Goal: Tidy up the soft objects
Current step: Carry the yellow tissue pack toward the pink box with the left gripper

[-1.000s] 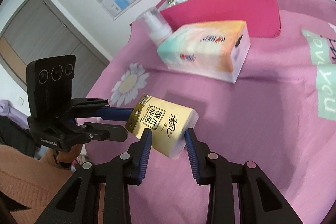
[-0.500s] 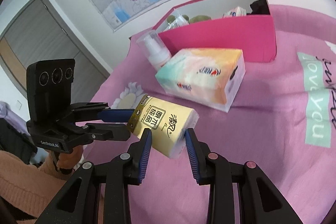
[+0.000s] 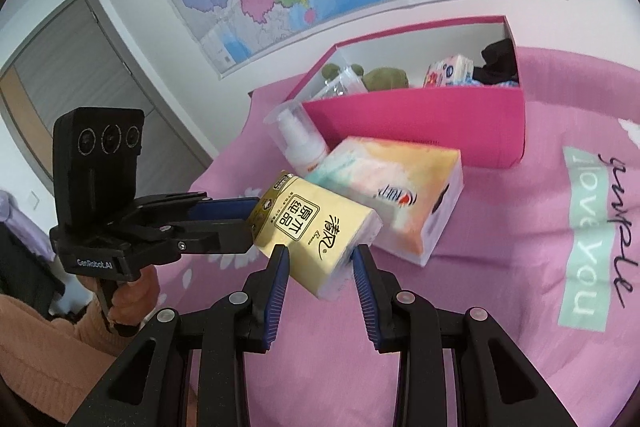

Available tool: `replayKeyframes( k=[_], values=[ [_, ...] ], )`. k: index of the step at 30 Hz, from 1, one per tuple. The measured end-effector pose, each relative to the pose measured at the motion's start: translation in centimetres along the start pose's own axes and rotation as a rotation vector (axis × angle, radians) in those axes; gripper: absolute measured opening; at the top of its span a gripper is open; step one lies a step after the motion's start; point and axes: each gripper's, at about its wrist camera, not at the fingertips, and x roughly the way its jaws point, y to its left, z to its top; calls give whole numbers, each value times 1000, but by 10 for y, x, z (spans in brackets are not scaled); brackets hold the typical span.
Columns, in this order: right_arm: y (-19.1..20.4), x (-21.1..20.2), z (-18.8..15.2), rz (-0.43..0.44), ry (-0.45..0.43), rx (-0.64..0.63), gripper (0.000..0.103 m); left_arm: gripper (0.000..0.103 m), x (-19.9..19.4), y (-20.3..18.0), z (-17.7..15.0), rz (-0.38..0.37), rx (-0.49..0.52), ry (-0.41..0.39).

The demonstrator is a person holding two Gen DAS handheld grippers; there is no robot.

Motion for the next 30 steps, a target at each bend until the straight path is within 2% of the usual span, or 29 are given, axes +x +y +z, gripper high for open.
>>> replayKeyframes(
  k=[17,30],
  values=[
    [-4,-8,32,-16,-64,-40,34,39,0,-3,21,18,1,-48],
    [-5,-9,39,-13,-85,-47,34,39,-3,-6,28,41,13,-68]
  ],
)
